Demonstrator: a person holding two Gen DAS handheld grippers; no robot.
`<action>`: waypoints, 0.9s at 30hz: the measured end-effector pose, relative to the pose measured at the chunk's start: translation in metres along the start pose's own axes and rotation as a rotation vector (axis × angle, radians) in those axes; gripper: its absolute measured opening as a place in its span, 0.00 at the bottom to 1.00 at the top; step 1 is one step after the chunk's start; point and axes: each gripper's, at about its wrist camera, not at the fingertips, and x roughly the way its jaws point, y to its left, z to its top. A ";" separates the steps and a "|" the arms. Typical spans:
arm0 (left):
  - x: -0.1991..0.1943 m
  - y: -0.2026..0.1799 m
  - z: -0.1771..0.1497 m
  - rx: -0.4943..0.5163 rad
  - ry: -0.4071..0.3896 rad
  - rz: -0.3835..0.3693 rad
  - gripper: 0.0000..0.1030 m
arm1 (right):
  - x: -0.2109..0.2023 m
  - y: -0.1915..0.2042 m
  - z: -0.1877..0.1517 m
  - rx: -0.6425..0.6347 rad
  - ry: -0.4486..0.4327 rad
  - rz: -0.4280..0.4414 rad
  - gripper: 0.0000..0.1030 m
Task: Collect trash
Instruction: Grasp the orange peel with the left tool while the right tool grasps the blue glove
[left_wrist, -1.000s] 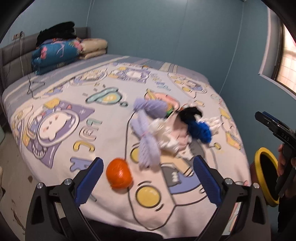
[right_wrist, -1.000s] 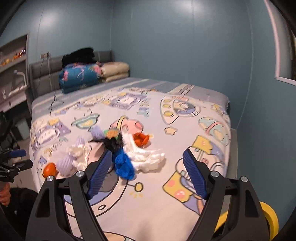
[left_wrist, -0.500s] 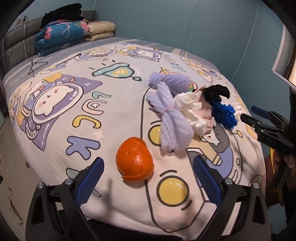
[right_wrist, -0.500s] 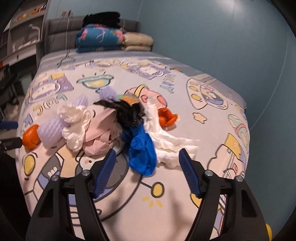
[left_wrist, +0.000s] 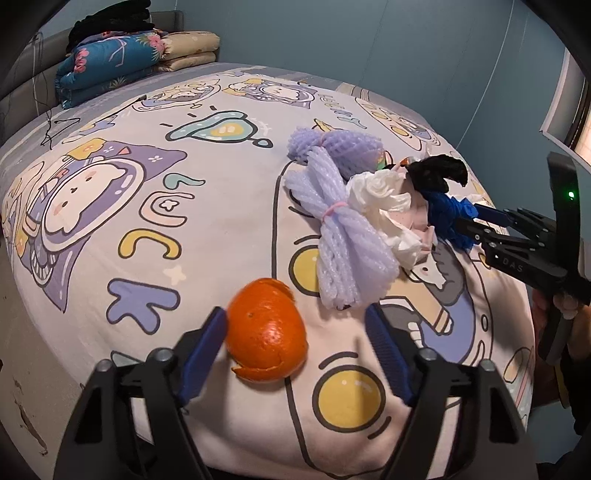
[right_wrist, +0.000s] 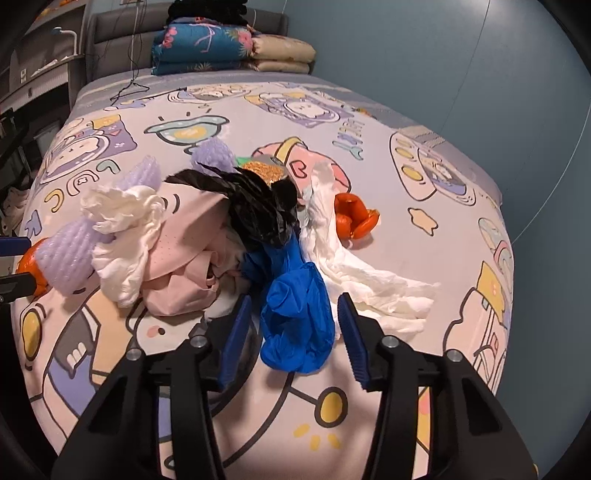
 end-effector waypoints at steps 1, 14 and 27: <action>0.002 0.000 0.001 0.003 0.003 -0.001 0.63 | 0.003 -0.001 0.001 0.005 0.007 -0.001 0.41; 0.010 0.001 0.001 0.015 0.040 0.050 0.40 | 0.015 -0.005 0.004 0.057 0.080 0.027 0.15; -0.002 0.006 0.002 -0.024 0.036 0.071 0.31 | -0.043 -0.034 0.013 0.155 -0.028 0.077 0.07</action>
